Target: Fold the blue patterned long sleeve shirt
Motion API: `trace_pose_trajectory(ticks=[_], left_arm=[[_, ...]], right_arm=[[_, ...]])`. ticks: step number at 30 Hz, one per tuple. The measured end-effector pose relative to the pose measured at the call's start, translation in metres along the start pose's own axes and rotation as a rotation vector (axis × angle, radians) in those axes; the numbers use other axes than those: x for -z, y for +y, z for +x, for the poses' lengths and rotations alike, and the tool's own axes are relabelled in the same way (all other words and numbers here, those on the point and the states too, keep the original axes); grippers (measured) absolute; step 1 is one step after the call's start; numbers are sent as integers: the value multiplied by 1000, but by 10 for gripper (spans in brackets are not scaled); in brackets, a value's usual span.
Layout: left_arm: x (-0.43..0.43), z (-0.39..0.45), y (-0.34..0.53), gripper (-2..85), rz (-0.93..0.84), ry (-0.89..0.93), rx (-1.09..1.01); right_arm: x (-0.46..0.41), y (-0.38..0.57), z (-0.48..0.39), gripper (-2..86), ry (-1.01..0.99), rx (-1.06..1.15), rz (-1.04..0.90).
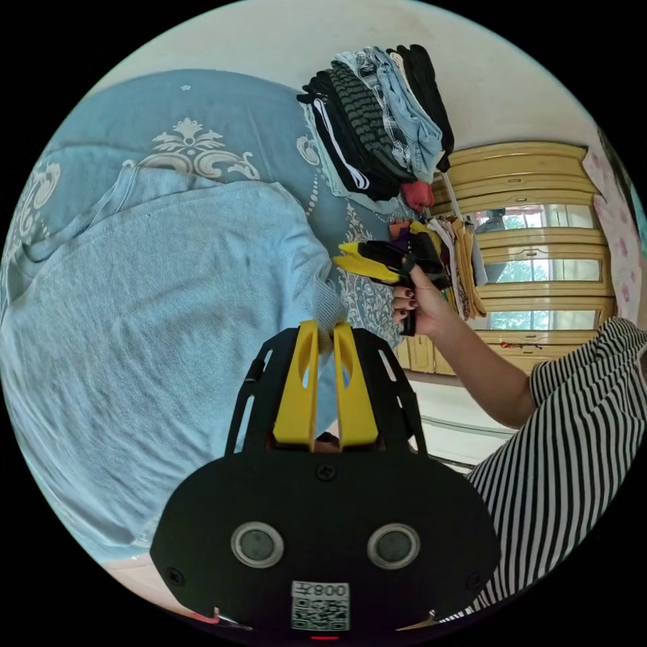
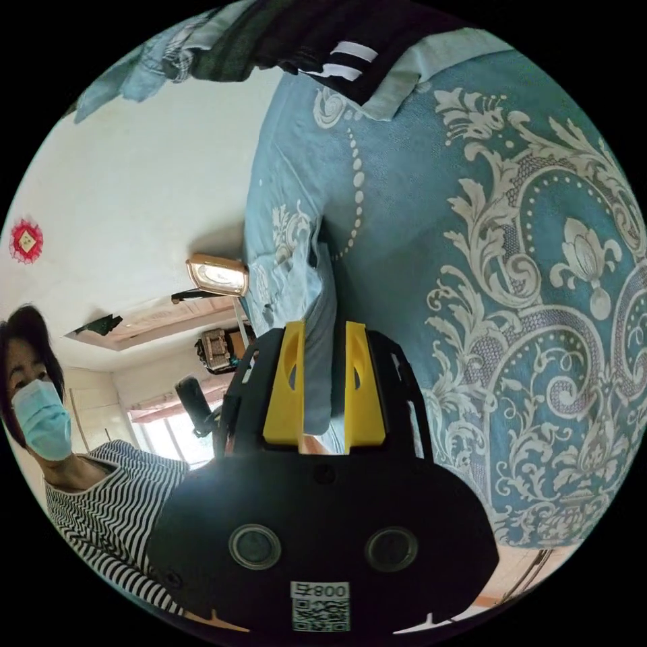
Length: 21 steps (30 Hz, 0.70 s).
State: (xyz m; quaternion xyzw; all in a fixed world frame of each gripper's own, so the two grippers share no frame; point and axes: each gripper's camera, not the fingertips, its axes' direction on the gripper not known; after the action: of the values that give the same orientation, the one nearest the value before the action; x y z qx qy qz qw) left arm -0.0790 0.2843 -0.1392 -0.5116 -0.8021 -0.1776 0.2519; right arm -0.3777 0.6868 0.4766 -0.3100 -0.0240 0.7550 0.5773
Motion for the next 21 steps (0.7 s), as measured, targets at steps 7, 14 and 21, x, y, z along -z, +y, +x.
trace_pose_trajectory(ticks=[7,14,21], left_arm=[[-9,13,12,31,-41,-6,-46],[-28,14,30,34,-95,-8,-106],[-38,-10,65,33,-85,42,-69]], right_arm=[[-33,-39,-42,103,-96,-34,31],[-71,-77,-111,78,-47,-20,-67],[-92,-105,-194,38,-14,7,-110]])
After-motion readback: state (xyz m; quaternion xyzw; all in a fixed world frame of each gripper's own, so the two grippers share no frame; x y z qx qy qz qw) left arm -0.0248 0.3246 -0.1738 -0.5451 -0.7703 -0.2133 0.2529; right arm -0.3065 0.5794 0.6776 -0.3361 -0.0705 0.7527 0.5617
